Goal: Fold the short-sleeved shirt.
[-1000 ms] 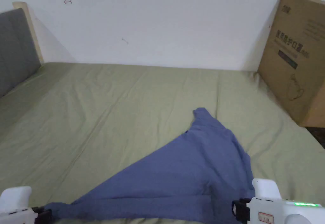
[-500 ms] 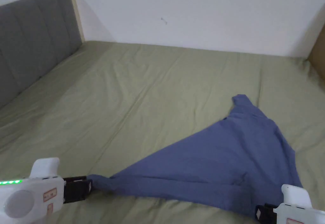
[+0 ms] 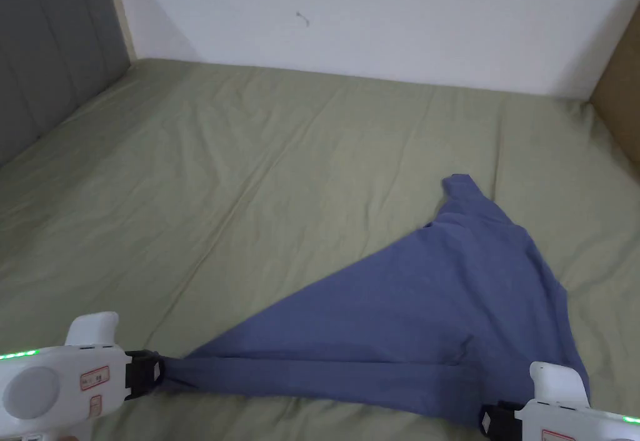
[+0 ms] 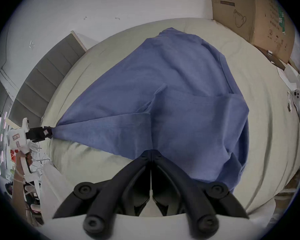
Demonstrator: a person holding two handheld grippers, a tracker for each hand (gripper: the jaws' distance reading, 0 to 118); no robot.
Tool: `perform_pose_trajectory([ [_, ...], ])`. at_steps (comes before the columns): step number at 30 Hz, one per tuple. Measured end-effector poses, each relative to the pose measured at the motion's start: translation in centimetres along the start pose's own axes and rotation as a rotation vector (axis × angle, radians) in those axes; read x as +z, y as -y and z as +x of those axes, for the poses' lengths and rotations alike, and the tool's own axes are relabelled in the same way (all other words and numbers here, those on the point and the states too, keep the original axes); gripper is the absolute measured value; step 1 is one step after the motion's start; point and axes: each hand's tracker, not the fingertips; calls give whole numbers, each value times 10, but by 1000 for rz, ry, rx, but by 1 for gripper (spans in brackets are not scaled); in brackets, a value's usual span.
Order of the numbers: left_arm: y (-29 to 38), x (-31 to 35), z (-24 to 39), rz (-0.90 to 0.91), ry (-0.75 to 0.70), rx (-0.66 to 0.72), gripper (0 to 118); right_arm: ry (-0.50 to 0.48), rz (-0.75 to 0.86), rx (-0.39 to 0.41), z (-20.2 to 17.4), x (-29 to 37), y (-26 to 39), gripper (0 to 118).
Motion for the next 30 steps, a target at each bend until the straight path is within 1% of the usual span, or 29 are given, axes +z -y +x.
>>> perform_pose_trajectory([
  [5, -3, 12, 13, 17, -15, -38, 7, -15, 22, 9, 5, 14, -18, 0],
  [8, -2, 17, 19, 20, -23, -60, 7, -43, 58, -14, 18, 22, -50, 0],
  [9, -2, 18, 19, 20, -23, -60, 7, -41, 75, -18, 26, 23, -65, 0],
  [11, -3, 19, 18, 19, -18, -52, 7, -4, 119, -14, 38, 23, -101, 0],
  [14, -5, 19, 20, 10, -22, -44, 7, 5, 157, -3, 56, 14, -161, 0],
  [17, -8, 18, 24, -7, -40, -58, 7, 19, 149, 21, 72, -8, -220, 0],
  [18, -10, 17, 26, -22, -57, -65, 7, 39, 112, 24, 78, -21, -242, 0],
  [19, -13, 18, 31, -28, -64, -72, 7, 56, 77, 24, 85, -36, -262, 13],
  [20, -15, 18, 34, -31, -68, -76, 7, 65, 43, 15, 91, -49, -277, 40],
  [21, -17, 17, 36, -34, -79, -80, 7, 98, 21, 13, 95, -65, -291, 73],
  [22, -19, 16, 38, -38, -83, -84, 7, 139, 22, 4, 100, -78, -302, 85],
  [23, -21, 15, 40, -44, -88, -84, 7, 175, 7, -12, 105, -89, -312, 85],
  [26, -23, 11, 43, -57, -103, -81, 7, 170, -7, -65, 118, -120, -330, 85],
  [27, -24, 9, 42, -58, -105, -76, 7, 166, 1, -66, 121, -129, -332, 85],
  [29, -27, 6, 43, -73, -112, -58, 7, 200, -20, -91, 125, -148, -335, 84],
  [30, -27, 5, 44, -73, -112, -57, 7, 199, -30, -83, 127, -157, -334, 80],
])
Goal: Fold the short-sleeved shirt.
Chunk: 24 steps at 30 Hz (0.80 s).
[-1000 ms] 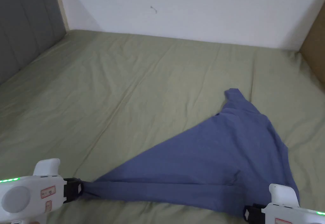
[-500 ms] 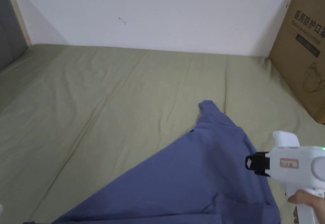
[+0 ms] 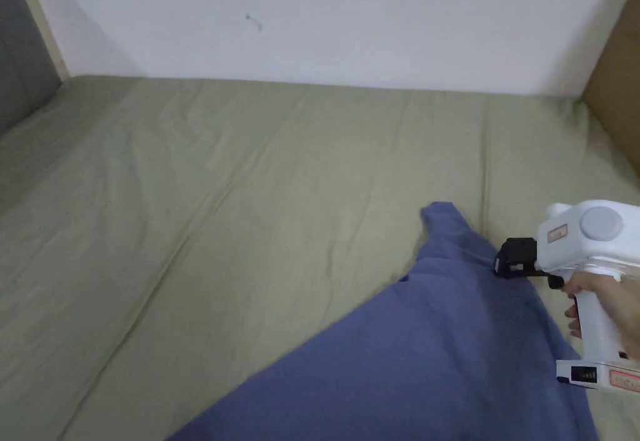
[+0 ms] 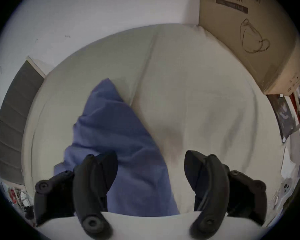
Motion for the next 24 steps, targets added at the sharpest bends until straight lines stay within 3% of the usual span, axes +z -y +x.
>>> perform_pose_trajectory([
  [2, -2, -2, -2, -8, -6, 10, 7, 3, -11, 30, -3, -14, 4, 51],
  [5, -2, -4, -2, -13, -1, 25, 7, 54, 19, 112, -11, -22, 14, 34],
  [6, -2, -5, -2, -15, 0, 24, 7, 60, 37, 141, -13, -18, 15, 14],
  [7, -2, -6, -2, -20, -2, 20, 7, 77, 63, 156, -13, -12, 16, 2],
  [10, -5, -6, 1, -27, -6, 18, 7, 29, 56, 98, -9, -1, 17, 2],
  [14, -15, 6, 5, 11, -17, -25, 7, 13, 120, 89, -9, 39, 16, 3],
  [17, -33, 17, 8, 48, -2, -30, 7, 2, 174, 73, -5, 84, 6, 2],
  [21, -60, 43, 25, 162, 5, -95, 7, -62, 286, -13, 10, 154, -4, 3],
  [24, -83, 66, 41, 242, 2, -151, 7, -73, 353, -15, 18, 209, -7, 2],
])
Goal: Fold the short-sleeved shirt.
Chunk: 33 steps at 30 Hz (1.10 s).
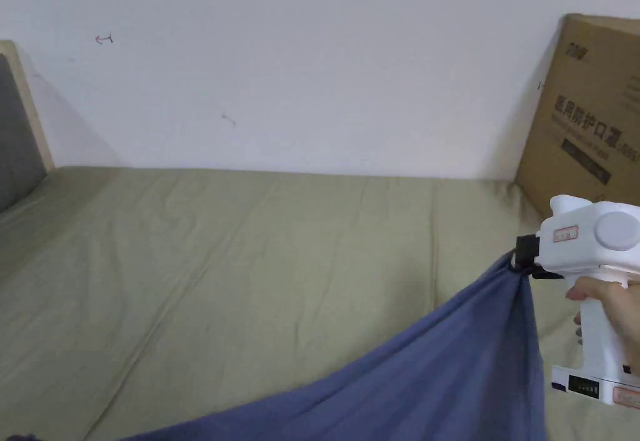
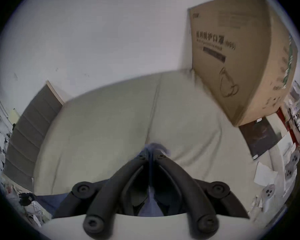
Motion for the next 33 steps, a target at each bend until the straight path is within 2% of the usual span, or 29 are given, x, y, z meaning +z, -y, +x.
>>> perform_pose_trajectory([
  [2, -24, 12, 7, 46, -3, -44, 7, 2, 63, 12, 3, 39, -14, 2],
  [6, -72, 41, 18, 171, -45, -159, 7, 15, 168, -30, 16, 109, -41, 3],
  [11, -129, 69, 15, 298, -127, -179, 7, -6, 302, -114, 34, 185, -73, 3],
  [16, -181, 87, 11, 362, -135, -198, 7, -21, 365, -145, 43, 226, -96, 3],
  [22, -224, 91, 19, 435, -192, -222, 7, -32, 393, -146, 42, 234, -112, 3],
  [33, -296, 47, 19, 485, -259, -214, 7, -35, 361, -156, 32, 177, -150, 2],
])
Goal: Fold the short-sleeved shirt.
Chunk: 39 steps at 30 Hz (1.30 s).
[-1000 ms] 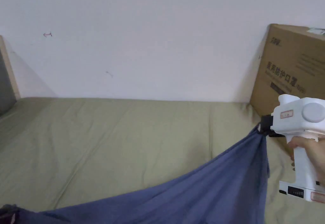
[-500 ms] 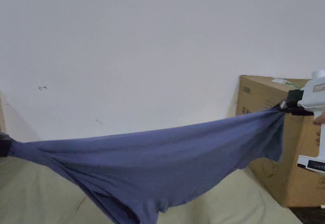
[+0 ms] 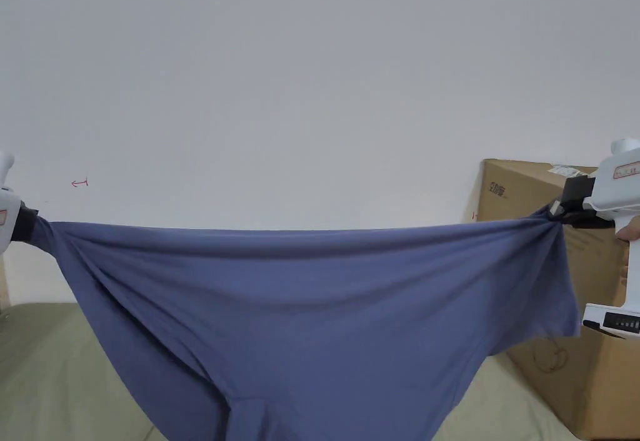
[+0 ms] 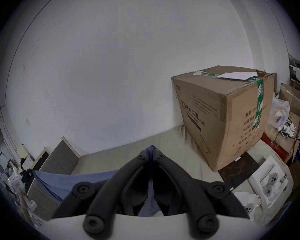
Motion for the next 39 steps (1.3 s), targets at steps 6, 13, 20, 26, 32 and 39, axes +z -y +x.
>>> perform_pose_trajectory([
  [6, -38, -54, 0, 36, -46, -5, 7, -21, -13, -29, -10, -57, -18, 3],
  [13, -105, -94, -3, 170, -113, 28, 7, -56, 90, -36, -40, -98, -68, 3],
  [20, -132, -108, -9, 290, -135, 106, 7, -87, 156, -22, -47, -91, -91, 3],
  [26, -86, -147, 7, 199, -125, 106, 7, -75, 71, -24, -30, -117, -51, 3],
  [32, -10, -195, 30, 21, -135, 82, 7, -33, -96, 0, -13, -172, 26, 3],
  [39, 71, -211, 43, -92, -115, 16, 7, -37, -271, -4, 7, -206, 128, 3],
])
